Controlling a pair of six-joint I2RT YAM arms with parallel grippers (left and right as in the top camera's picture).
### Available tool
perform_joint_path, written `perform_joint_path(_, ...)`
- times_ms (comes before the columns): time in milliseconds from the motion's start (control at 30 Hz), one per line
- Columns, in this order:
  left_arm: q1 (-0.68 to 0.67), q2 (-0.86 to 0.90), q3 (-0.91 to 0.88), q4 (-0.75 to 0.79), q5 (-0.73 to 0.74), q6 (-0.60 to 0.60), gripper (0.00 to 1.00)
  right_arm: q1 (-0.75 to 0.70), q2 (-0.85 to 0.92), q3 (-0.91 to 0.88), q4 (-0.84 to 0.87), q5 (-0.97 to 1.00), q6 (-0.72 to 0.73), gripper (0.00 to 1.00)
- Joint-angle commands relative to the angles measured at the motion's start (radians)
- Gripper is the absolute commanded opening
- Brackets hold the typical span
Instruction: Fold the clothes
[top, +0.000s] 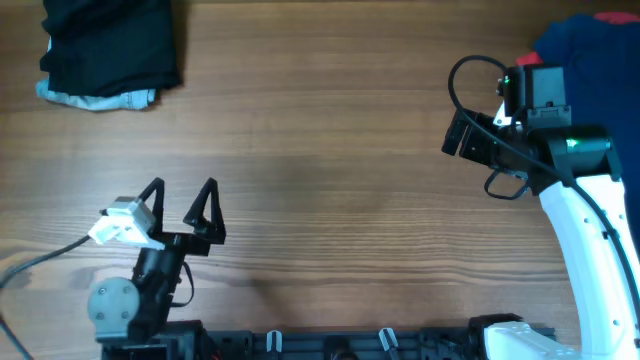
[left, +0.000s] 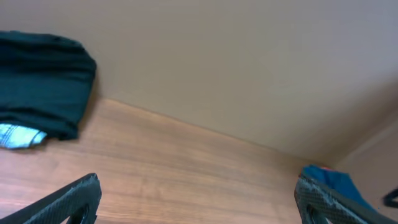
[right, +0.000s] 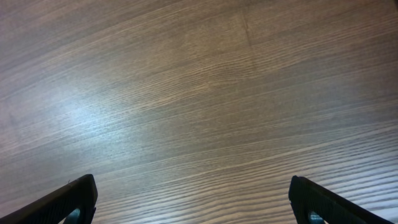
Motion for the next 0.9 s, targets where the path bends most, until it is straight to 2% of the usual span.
perform_joint_path(0,-0.021,-0.083,-0.115,0.066,-0.058,-0.013,1.00,-0.002,0.007,0.001,0.000,0.017,0.014,1.00)
perform_joint_path(100,-0.027,-0.158,-0.195,0.084,-0.108,-0.013,1.00,-0.002,0.007,0.001,0.000,0.017,0.014,1.00)
perform_joint_path(267,-0.027,-0.165,-0.261,0.086,-0.189,-0.013,1.00,-0.002,0.007,0.001,0.000,0.017,0.014,1.00)
perform_joint_path(533,-0.027,-0.165,-0.365,0.203,-0.209,-0.006,1.00,-0.002,0.007,0.001,0.000,0.017,0.014,1.00)
perform_joint_path(767,-0.027,-0.165,-0.365,0.139,-0.185,0.172,1.00,-0.002,0.007,0.001,0.000,0.017,0.014,1.00)
perform_joint_path(867,-0.026,-0.165,-0.365,0.139,-0.183,0.175,1.00,-0.002,0.007,0.001,0.000,0.017,0.014,1.00)
